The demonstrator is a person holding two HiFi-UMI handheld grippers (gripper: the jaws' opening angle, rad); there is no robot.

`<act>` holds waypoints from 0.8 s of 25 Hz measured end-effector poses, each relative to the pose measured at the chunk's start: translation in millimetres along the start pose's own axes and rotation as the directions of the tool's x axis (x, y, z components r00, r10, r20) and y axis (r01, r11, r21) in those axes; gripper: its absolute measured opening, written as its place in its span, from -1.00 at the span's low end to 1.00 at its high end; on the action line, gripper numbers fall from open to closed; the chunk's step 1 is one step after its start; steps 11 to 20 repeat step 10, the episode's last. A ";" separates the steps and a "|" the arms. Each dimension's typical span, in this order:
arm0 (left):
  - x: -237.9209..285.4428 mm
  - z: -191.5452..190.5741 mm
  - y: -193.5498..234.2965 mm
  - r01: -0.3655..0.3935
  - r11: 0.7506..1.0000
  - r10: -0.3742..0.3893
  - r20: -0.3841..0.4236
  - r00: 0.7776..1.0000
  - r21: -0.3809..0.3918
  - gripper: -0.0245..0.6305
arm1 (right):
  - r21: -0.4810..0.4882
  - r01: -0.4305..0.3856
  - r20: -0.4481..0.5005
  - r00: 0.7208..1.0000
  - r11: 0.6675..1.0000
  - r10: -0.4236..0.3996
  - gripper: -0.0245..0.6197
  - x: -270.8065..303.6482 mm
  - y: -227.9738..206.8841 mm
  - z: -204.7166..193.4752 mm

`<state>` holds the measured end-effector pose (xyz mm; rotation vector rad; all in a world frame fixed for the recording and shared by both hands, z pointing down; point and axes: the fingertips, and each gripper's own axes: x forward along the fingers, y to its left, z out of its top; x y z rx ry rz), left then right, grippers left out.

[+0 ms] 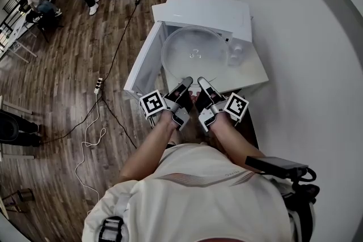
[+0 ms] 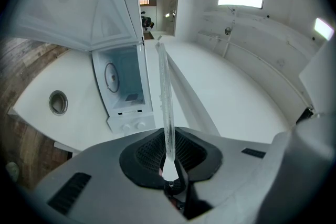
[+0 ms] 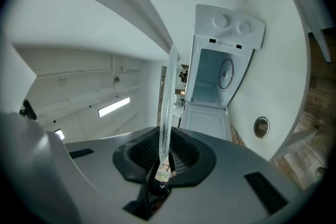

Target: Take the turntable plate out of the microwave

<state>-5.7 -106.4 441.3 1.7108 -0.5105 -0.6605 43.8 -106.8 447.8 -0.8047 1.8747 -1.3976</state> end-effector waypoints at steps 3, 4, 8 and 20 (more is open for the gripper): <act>-0.7 0.2 1.5 0.003 1.000 -0.003 -0.003 1.000 0.001 -0.77 | 0.004 -0.008 0.004 1.000 1.000 0.008 -0.80 0.8 -0.3 -1.5; -0.9 -0.3 2.8 0.003 1.000 -0.003 -0.006 1.000 0.001 -0.77 | 0.008 -0.008 0.007 1.000 1.000 0.008 -0.80 0.0 -1.5 -2.1; -1.7 2.1 3.7 -0.003 1.000 0.003 -0.012 1.000 -0.004 -0.77 | 0.002 0.003 0.012 1.000 1.000 -0.003 -0.80 1.3 -3.8 -2.5; -2.4 5.0 2.9 -0.001 1.000 0.001 -0.011 1.000 -0.004 -0.77 | -0.003 0.003 0.011 1.000 1.000 -0.003 -0.80 4.3 -2.9 -2.7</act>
